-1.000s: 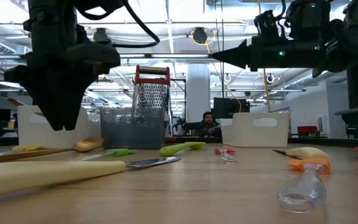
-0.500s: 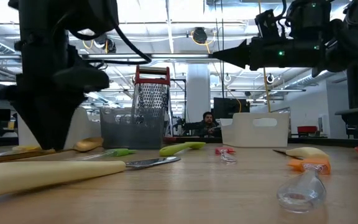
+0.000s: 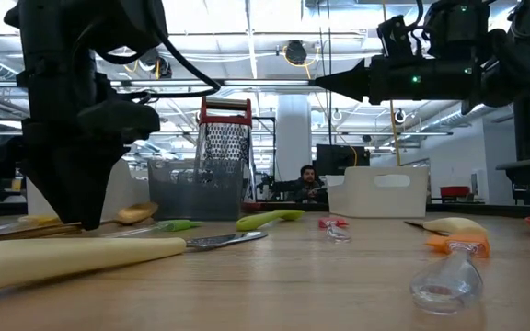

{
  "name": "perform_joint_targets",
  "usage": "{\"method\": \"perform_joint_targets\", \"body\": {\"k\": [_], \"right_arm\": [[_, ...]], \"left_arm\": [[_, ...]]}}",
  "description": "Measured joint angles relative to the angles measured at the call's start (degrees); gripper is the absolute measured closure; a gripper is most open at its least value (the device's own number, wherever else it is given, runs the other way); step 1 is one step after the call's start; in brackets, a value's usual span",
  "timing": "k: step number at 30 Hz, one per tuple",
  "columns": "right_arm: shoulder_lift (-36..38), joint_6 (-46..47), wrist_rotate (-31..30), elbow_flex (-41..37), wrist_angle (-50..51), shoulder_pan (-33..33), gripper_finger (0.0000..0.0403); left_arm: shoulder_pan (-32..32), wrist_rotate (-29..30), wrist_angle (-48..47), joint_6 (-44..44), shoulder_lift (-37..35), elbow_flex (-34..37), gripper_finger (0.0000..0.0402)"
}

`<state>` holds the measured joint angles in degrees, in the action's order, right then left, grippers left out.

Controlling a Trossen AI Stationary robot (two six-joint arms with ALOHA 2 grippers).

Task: Pick & Place Kitchen Items
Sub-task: Put the golden serving spoon into the left white bin

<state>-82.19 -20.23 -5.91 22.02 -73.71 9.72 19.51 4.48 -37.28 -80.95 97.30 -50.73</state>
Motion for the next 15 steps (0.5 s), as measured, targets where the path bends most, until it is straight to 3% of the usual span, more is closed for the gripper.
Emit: {"method": "perform_joint_targets", "body": {"k": [7,15], "right_arm": [[0.0,0.0,0.0,0.0,0.0,0.0,0.0273],[0.0,0.0,0.0,0.0,0.0,0.0,0.0273]], "left_arm": [[-0.1,-1.2,-0.3,0.9,0.0,0.1,0.0385],[-0.5,-3.4,-1.7,1.3,-1.6,-2.0,0.039]]}}
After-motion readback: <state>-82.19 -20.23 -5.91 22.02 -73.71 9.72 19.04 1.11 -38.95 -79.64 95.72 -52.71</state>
